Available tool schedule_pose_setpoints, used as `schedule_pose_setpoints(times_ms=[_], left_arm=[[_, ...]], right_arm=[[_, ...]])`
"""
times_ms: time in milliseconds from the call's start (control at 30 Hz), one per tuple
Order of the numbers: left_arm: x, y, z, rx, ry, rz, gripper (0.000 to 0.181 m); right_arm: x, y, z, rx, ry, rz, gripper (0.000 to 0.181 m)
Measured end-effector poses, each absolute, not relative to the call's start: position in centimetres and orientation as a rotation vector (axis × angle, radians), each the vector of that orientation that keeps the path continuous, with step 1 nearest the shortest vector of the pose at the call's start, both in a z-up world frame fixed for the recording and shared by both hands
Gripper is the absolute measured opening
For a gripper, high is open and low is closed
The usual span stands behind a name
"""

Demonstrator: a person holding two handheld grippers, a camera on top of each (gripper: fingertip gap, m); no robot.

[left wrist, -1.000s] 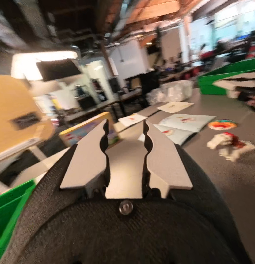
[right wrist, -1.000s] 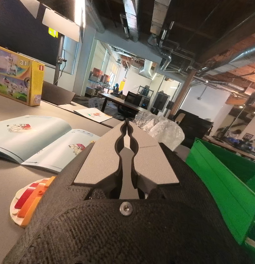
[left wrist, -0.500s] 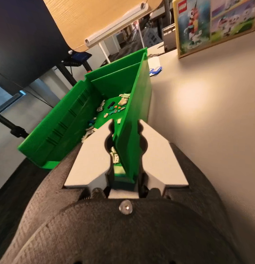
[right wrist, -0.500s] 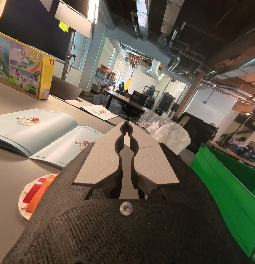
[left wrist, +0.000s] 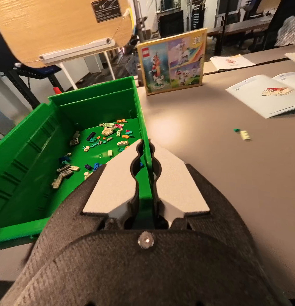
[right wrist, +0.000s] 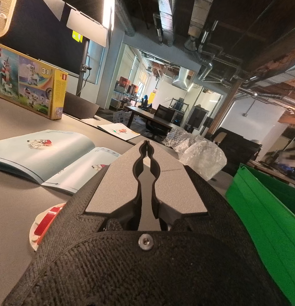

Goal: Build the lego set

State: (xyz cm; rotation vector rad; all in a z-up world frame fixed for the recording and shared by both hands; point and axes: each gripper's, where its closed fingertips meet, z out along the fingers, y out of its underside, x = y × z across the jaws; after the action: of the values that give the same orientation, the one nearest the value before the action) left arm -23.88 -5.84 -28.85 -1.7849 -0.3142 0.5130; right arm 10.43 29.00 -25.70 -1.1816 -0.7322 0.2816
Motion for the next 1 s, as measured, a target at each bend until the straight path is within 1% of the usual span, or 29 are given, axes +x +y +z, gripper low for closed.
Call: schedule_pose_setpoints(times_ms=[100, 267, 400, 500, 600, 700, 867, 1000], left_arm=[[-20.6, -3.5, -28.7, -1.777, -0.248, 0.452, 0.01], [-16.4, 0.3, -28.6, -1.775, -0.133, 0.304, 0.028], [-15.0, 0.5, -25.4, -1.66, -0.074, 0.228, 0.039], [-16.1, -0.8, -22.4, -1.551, -0.096, 0.236, 0.038], [-17.6, -2.0, -21.2, -1.516, -0.125, 0.271, 0.04], [-18.7, -2.7, -21.0, -1.508, -0.128, 0.306, 0.039], [-19.0, -1.9, -23.0, -1.613, -0.131, 0.167, 0.035], [-21.9, -2.5, -20.5, -1.563, -0.149, 0.304, 0.029]], right_arm=[[10.6, 29.1, -25.6, -1.184, -0.723, 0.286, 0.0], [10.7, 29.2, -25.6, -1.188, -0.715, 0.292, 0.0], [10.6, 29.2, -25.6, -1.188, -0.724, 0.296, 0.0], [10.2, 29.1, -25.7, -1.181, -0.738, 0.299, 0.0], [10.1, 29.1, -25.7, -1.175, -0.746, 0.289, 0.0], [10.5, 29.2, -25.6, -1.178, -0.727, 0.281, 0.0], [11.4, 29.4, -25.1, -1.185, -0.666, 0.307, 0.0], [11.6, 30.1, -25.2, -1.186, -0.654, 0.3, 0.0]])
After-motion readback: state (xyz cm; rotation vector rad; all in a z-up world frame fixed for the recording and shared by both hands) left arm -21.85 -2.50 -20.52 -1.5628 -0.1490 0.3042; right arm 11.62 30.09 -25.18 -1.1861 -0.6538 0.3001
